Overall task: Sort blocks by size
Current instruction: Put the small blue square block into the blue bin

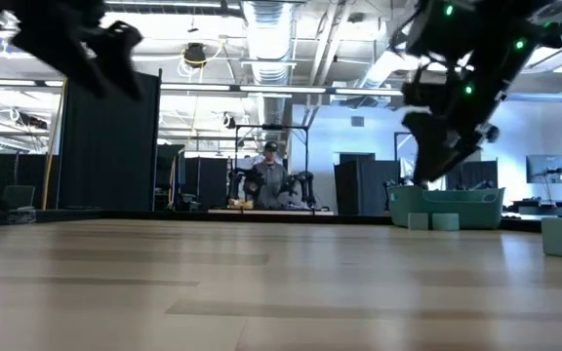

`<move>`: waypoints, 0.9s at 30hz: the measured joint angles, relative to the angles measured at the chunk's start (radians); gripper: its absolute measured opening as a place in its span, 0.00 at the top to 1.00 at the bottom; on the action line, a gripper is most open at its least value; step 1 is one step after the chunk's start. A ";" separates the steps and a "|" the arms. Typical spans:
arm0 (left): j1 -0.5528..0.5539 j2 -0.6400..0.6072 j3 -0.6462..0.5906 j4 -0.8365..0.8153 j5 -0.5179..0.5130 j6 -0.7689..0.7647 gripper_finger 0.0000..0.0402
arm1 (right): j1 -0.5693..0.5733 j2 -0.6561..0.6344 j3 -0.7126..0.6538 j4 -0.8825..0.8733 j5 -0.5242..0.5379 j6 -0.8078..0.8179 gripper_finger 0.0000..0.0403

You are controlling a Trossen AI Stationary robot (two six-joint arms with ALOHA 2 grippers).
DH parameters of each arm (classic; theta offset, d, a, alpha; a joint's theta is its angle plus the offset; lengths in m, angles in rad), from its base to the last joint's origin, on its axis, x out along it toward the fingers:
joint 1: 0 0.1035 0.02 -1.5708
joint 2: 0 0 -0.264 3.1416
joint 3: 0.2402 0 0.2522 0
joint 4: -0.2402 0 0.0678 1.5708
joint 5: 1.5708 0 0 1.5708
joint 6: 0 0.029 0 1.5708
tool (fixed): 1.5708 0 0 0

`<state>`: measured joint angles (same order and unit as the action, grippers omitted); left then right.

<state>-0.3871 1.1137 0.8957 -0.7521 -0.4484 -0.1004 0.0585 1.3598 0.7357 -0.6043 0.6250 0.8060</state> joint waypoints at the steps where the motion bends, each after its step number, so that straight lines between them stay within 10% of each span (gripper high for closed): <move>1: 0.021 0.000 -0.007 0.036 0.000 0.033 0.27 | -0.017 0.000 0.000 -0.037 0.000 0.025 0.42; 10: 0.161 0.001 -0.067 0.252 0.062 0.190 0.27 | -0.145 0.000 0.000 -0.290 0.000 0.170 0.42; 27: 0.260 0.001 -0.183 0.477 0.236 0.258 0.27 | -0.491 0.000 -0.042 -0.057 -0.165 -0.088 0.42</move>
<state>-0.1268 1.1145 0.7132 -0.2752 -0.2126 0.1579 -0.4328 1.3598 0.6936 -0.6610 0.4600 0.7183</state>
